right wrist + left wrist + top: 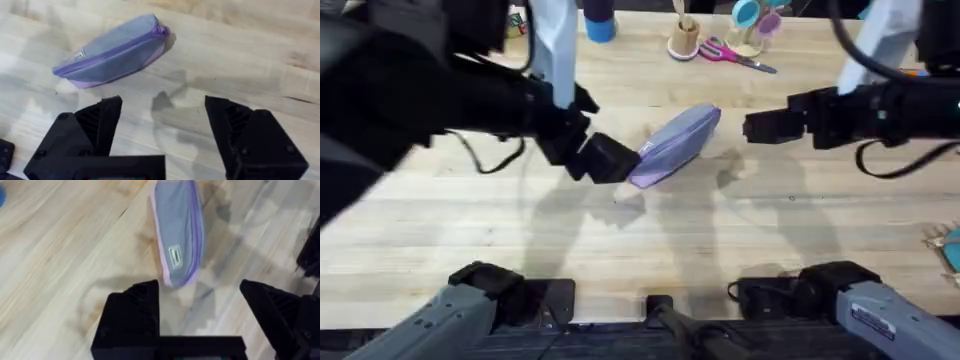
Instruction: Unzip the bag, pick up the pens from the table one at a time and place them inside, then zip the bag closed.
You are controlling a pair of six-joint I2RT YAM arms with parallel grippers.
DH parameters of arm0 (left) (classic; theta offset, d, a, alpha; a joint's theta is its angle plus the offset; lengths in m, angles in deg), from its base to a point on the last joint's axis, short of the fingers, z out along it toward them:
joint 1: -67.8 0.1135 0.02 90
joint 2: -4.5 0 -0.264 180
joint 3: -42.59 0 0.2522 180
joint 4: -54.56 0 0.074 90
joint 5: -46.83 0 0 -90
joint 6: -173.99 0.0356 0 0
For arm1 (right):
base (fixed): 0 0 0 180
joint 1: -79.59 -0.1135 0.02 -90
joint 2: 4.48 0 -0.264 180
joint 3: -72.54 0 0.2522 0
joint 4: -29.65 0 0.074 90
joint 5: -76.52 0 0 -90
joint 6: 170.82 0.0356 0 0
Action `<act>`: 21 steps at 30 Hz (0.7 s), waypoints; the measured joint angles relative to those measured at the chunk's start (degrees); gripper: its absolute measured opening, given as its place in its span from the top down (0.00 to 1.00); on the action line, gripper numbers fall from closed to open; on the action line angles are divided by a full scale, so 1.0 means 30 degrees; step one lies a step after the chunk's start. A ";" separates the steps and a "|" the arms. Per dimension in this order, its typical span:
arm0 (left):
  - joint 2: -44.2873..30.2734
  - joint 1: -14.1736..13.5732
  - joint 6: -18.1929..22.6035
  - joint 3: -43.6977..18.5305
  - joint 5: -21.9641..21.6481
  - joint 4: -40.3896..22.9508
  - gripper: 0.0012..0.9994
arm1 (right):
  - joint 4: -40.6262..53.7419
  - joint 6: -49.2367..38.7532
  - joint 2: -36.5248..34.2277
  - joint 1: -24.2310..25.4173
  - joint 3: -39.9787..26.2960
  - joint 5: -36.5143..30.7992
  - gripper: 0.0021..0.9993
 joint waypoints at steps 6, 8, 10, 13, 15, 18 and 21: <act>0.0483 0.0000 -0.0087 -0.2142 -0.1436 -0.3478 0.01 | 0.0300 0.0166 0.2344 0.0000 0.0000 -0.0001 0.00; 0.0483 0.0000 -0.0185 -0.2579 -0.1631 -0.4352 0.01 | 0.0522 0.0236 0.3081 0.0000 0.0000 -0.0005 0.00; 0.0483 0.0000 -0.0766 -0.2935 -0.1884 -0.4961 0.01 | 0.0733 0.0272 0.3748 0.0000 0.0000 -0.0001 0.00; 0.0483 0.0000 -0.2157 -0.3275 -0.2303 -0.5284 0.01 | 0.1150 0.0312 0.4415 0.0000 0.0000 -0.0001 0.00; 0.0483 0.0000 -0.2885 -0.3328 -0.2541 -0.5361 0.01 | 0.1483 0.0319 0.4590 0.0000 0.0000 -0.0001 0.00; 0.0483 0.0000 -0.3523 -0.3328 -0.2686 -0.5368 0.01 | 0.1617 0.0363 0.4543 0.0000 0.0000 -0.0007 0.00; 0.0483 0.0000 -0.3859 -0.3328 -0.2730 -0.5368 0.01 | 0.1632 0.0363 0.4479 0.0000 0.0000 -0.0001 0.00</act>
